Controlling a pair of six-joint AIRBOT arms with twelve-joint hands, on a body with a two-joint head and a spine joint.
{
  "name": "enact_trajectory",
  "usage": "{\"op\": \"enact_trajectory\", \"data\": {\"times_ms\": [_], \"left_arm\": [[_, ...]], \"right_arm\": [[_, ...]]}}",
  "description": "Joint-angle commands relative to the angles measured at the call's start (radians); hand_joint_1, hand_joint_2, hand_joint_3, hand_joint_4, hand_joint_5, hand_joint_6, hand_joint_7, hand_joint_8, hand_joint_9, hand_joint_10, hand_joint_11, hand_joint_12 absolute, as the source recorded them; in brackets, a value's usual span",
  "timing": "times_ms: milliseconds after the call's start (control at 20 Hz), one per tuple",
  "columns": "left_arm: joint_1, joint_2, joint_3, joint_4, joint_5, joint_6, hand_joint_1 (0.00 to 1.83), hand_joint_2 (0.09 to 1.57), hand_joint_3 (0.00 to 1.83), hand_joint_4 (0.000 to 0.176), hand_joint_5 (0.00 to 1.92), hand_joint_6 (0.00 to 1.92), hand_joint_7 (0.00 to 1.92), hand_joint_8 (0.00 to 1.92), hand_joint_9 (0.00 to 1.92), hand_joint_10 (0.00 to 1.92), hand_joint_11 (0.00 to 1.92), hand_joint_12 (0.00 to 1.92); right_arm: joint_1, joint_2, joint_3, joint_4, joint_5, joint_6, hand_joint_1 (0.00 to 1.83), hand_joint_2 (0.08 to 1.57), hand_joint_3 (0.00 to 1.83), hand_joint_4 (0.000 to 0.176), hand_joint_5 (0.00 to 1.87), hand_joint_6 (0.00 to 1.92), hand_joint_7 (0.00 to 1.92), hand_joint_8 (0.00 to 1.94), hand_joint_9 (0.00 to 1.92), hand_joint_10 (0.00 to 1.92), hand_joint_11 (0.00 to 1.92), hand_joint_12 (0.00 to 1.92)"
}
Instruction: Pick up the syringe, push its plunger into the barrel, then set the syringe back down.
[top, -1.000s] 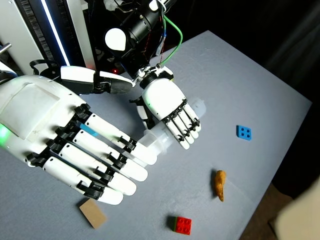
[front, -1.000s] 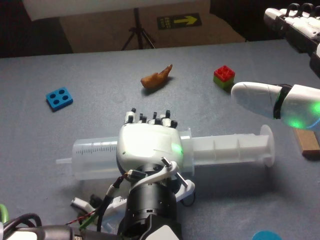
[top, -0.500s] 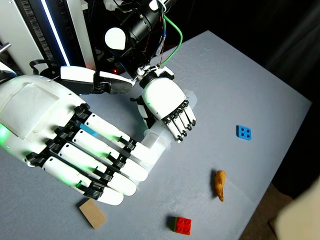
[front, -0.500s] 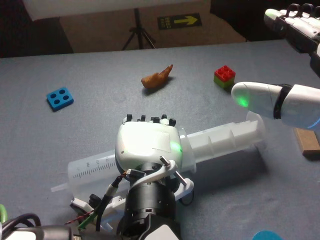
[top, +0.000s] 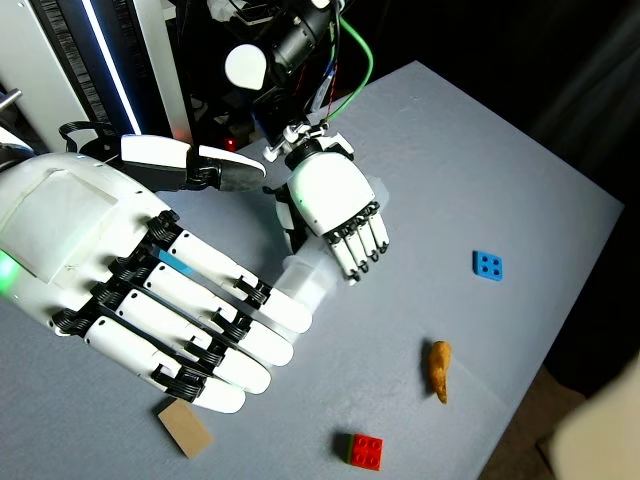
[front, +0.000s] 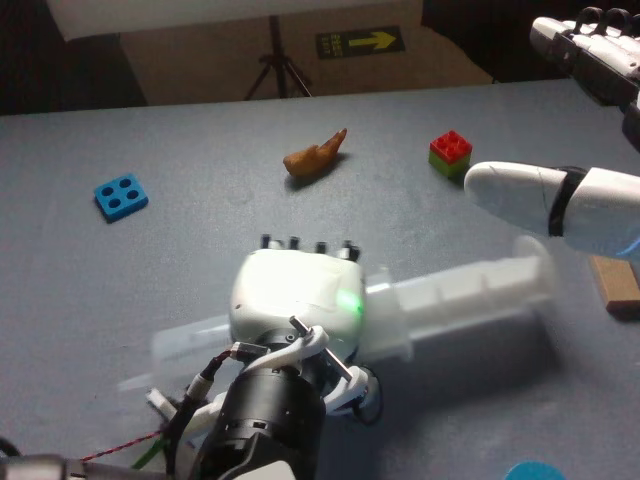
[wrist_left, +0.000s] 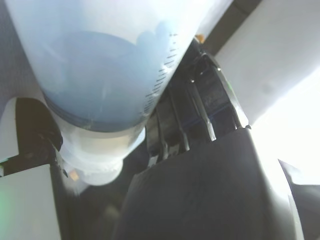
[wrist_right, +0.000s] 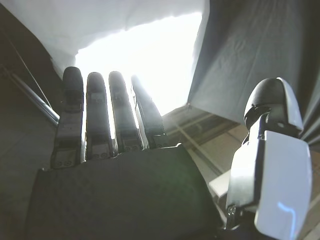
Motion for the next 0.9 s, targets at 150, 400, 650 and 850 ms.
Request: {"op": "enact_trajectory", "data": {"times_ms": [150, 400, 650, 850], "left_arm": [[0.009, 0.037, 0.012, 0.271, 0.011, -0.164, 1.36, 1.20, 0.00, 0.000, 0.95, 0.76, 0.73, 1.44, 0.72, 1.64, 0.68, 1.62], [0.008, 0.074, 0.072, 0.425, -0.084, -0.305, 1.36, 1.20, 0.00, 0.000, 0.93, 0.81, 0.74, 1.42, 0.72, 1.64, 0.64, 1.65], [0.006, 0.139, 0.095, 0.499, -0.267, -0.331, 1.35, 1.22, 0.00, 0.000, 0.91, 0.85, 0.70, 1.48, 0.70, 1.67, 0.67, 1.62], [-0.013, 0.187, 0.095, 0.499, -0.374, -0.307, 1.34, 1.24, 0.00, 0.000, 0.83, 1.02, 0.66, 1.50, 0.65, 1.67, 0.64, 1.64]], "right_arm": [[0.029, 0.000, -0.003, -0.018, 0.105, 0.064, 0.19, 0.88, 0.00, 0.000, 0.14, 0.00, 0.13, 0.00, 0.13, 0.00, 0.00, 0.66], [0.054, -0.004, -0.021, 0.045, 0.145, 0.135, 0.22, 0.87, 0.00, 0.000, 0.14, 0.00, 0.13, 0.00, 0.15, 0.01, 0.00, 0.67], [0.104, -0.013, -0.042, 0.195, 0.213, 0.148, 0.19, 0.88, 0.00, 0.000, 0.14, 0.00, 0.14, 0.00, 0.14, 0.00, 0.00, 0.63], [0.141, -0.010, -0.078, 0.321, 0.233, 0.146, 0.18, 0.88, 0.00, 0.000, 0.14, 0.00, 0.13, 0.00, 0.14, 0.00, 0.00, 0.66]]}}
